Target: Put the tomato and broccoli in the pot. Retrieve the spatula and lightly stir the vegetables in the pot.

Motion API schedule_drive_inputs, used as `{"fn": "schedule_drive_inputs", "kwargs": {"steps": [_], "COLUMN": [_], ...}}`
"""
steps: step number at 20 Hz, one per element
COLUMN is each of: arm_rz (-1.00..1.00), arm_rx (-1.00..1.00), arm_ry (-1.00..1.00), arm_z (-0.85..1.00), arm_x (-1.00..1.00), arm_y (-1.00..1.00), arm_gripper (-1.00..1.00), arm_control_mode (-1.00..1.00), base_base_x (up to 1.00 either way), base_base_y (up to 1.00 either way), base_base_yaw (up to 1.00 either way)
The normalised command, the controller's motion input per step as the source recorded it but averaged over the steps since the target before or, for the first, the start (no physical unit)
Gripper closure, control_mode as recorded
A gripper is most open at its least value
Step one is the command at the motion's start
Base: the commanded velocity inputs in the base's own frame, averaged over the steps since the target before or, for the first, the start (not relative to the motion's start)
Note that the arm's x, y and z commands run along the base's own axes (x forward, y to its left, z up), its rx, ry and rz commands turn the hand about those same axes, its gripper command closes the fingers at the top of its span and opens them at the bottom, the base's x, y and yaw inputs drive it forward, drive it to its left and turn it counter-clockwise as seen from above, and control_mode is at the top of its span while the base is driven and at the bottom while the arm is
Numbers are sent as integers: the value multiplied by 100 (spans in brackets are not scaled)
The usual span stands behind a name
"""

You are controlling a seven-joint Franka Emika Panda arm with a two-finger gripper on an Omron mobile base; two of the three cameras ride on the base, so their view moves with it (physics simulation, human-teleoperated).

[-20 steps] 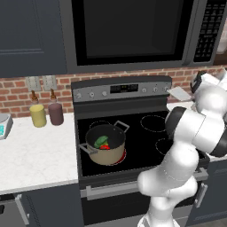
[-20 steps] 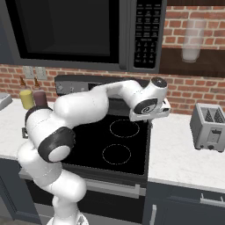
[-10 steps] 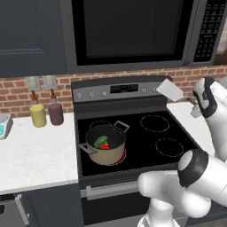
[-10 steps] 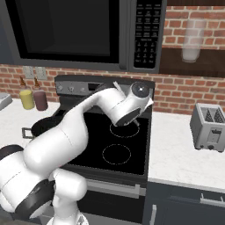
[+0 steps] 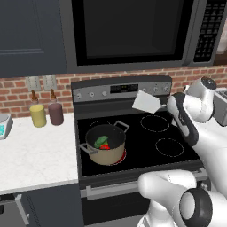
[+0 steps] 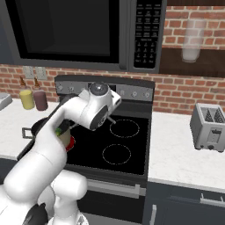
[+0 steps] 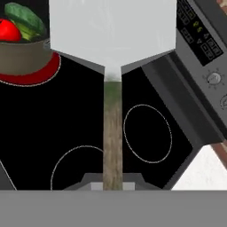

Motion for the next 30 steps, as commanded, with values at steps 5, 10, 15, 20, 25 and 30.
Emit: {"fn": "schedule_drive_inputs", "kwargs": {"steps": [5, 10, 15, 20, 25, 30], "arm_rz": [0, 2, 11, 18, 23, 25], "arm_rx": [-8, -5, -22, -27, -36, -39], "arm_ry": [0, 0, 0, -3, -12, -8], "arm_z": [0, 0, 0, 13, 11, 4], "arm_x": [0, 0, 2, 2, 6, 6], "arm_y": [15, 31, 55, 36, 21, 39], "arm_gripper": [100, 100, 100, 100, 100, 100], "arm_control_mode": [-100, -100, -100, -100, -100, -100], "base_base_x": [0, 0, 0, 0, 0, 0], "base_base_y": [0, 0, 0, 0, 0, 0], "base_base_yaw": [0, 0, 0, 0, 0, 0]}}
